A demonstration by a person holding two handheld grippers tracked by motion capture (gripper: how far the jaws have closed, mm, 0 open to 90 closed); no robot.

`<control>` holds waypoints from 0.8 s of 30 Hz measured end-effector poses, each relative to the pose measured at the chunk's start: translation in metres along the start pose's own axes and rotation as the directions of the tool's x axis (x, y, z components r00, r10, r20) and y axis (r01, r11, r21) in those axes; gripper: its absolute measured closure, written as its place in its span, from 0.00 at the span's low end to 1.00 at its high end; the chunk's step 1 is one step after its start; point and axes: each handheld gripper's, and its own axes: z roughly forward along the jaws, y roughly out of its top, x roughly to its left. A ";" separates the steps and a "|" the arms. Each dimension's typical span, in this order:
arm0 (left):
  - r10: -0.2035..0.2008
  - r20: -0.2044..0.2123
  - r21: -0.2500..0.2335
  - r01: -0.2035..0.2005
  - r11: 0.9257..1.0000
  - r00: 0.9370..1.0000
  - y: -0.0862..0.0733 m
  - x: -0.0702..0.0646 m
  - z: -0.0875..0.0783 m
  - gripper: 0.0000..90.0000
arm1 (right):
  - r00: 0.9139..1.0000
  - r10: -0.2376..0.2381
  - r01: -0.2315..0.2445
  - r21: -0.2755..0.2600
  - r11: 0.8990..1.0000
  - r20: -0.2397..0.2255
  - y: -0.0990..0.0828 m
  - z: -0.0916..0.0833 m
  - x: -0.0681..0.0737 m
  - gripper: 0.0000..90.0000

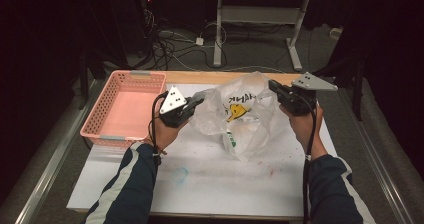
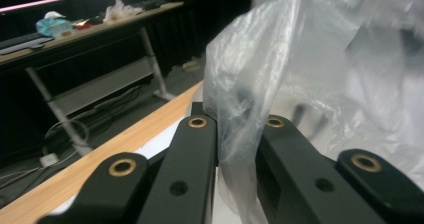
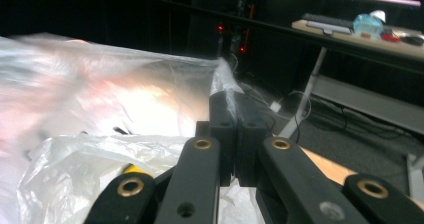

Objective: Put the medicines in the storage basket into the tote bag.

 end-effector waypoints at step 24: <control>0.039 -0.099 -0.100 -0.049 0.994 0.994 0.102 0.037 -0.012 0.97 | 0.994 -0.089 0.090 -0.015 0.996 0.061 0.092 -0.017 -0.017 1.00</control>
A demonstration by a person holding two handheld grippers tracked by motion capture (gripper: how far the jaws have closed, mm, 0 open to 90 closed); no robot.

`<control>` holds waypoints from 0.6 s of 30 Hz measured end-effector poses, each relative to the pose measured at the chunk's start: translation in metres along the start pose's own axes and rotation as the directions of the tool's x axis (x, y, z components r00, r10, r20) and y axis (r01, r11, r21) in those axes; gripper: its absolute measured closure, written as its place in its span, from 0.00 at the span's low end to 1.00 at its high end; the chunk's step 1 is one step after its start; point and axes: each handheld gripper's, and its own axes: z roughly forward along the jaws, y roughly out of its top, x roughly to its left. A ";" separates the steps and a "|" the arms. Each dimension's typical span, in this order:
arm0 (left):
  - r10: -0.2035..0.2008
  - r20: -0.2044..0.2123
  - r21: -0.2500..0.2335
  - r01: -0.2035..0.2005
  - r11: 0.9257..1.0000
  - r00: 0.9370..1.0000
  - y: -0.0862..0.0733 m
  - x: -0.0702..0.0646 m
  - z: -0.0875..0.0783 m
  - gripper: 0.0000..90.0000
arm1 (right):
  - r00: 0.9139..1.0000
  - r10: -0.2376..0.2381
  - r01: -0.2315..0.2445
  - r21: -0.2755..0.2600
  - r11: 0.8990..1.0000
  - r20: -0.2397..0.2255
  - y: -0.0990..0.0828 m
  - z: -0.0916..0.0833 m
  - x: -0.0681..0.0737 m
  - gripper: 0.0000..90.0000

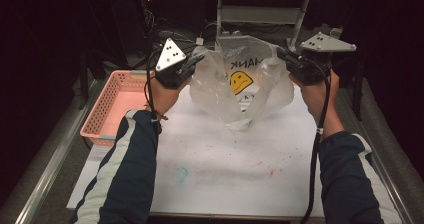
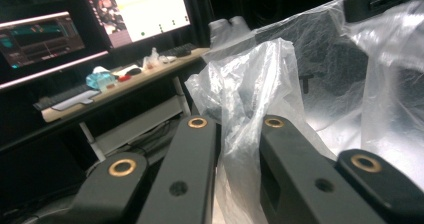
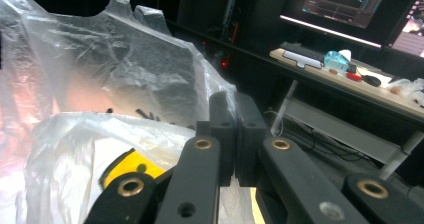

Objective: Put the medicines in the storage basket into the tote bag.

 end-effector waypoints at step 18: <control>0.001 -0.081 0.032 0.001 0.999 0.997 0.005 0.010 0.007 0.89 | 0.997 0.065 -0.061 -0.086 0.994 0.044 0.014 -0.014 -0.010 1.00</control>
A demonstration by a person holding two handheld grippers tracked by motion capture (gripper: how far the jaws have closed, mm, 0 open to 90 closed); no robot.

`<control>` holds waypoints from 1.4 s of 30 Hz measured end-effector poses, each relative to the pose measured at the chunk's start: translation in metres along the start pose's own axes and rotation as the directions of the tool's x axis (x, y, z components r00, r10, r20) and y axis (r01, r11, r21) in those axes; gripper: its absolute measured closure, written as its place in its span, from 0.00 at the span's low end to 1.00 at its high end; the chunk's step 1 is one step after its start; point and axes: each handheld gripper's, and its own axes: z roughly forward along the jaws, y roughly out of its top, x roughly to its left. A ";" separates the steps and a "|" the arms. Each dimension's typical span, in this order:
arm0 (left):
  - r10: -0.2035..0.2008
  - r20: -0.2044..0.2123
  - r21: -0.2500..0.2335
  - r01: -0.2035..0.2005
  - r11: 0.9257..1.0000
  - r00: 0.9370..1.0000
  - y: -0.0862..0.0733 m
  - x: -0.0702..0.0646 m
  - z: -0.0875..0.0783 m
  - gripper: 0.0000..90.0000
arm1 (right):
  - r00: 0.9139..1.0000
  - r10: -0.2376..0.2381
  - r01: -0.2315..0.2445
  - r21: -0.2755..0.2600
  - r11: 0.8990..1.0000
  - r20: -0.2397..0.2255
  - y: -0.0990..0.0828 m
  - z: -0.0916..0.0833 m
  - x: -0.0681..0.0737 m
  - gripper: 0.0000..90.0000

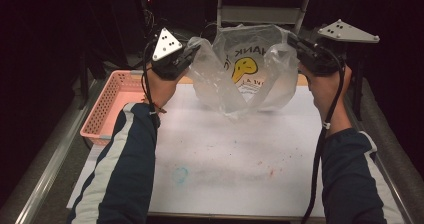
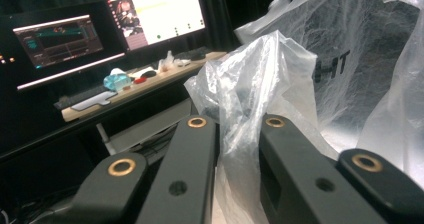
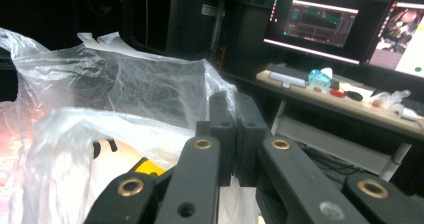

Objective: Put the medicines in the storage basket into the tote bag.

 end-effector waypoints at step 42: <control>0.141 -0.161 0.175 -0.112 0.978 0.977 0.006 0.028 0.022 0.97 | 0.984 0.000 -0.008 0.042 0.999 0.176 -0.020 0.014 -0.045 1.00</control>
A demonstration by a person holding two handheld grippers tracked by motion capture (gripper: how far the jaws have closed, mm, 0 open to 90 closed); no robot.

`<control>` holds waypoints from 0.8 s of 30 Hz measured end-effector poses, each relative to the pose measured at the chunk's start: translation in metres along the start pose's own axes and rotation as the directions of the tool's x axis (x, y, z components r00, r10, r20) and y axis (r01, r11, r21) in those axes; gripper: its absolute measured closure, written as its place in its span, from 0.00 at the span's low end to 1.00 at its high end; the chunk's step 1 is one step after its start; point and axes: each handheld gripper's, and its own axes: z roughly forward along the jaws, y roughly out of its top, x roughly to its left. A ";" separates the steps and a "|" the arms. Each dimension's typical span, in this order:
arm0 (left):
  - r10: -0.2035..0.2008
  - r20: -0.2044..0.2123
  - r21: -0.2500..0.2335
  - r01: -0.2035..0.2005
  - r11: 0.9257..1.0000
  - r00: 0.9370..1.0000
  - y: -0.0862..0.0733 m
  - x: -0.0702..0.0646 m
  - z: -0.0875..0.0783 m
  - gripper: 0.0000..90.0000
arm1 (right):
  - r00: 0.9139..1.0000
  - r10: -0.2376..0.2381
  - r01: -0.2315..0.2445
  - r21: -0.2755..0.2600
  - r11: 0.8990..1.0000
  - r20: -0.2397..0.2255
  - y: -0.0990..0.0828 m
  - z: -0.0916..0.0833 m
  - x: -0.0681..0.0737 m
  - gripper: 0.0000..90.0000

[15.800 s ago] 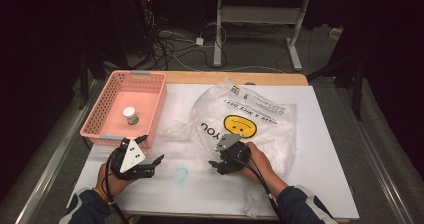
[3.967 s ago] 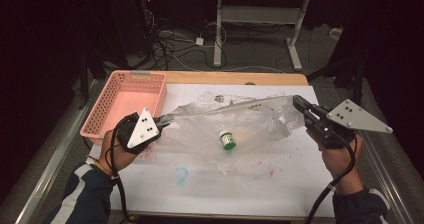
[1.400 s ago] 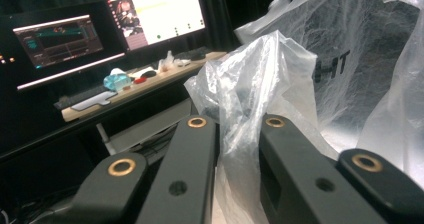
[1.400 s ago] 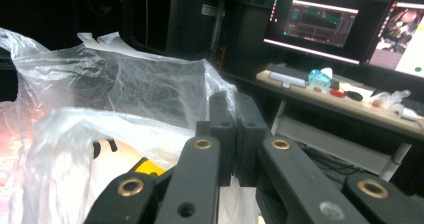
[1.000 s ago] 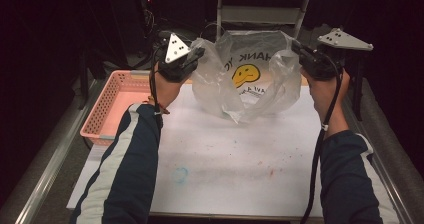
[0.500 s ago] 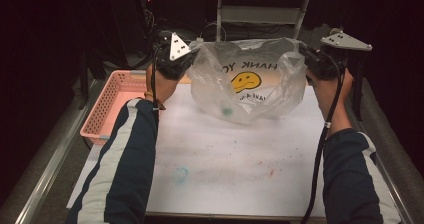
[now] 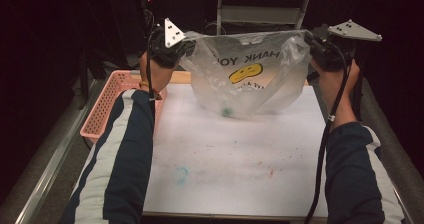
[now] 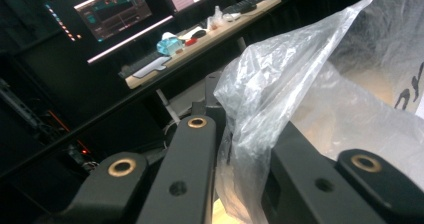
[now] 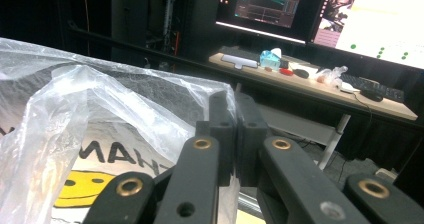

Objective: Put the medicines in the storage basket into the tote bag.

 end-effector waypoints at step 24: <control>-0.030 -0.069 0.155 0.041 0.987 0.997 -0.023 0.012 0.025 0.97 | 0.999 0.019 -0.020 0.037 0.999 0.035 -0.024 0.017 0.007 0.71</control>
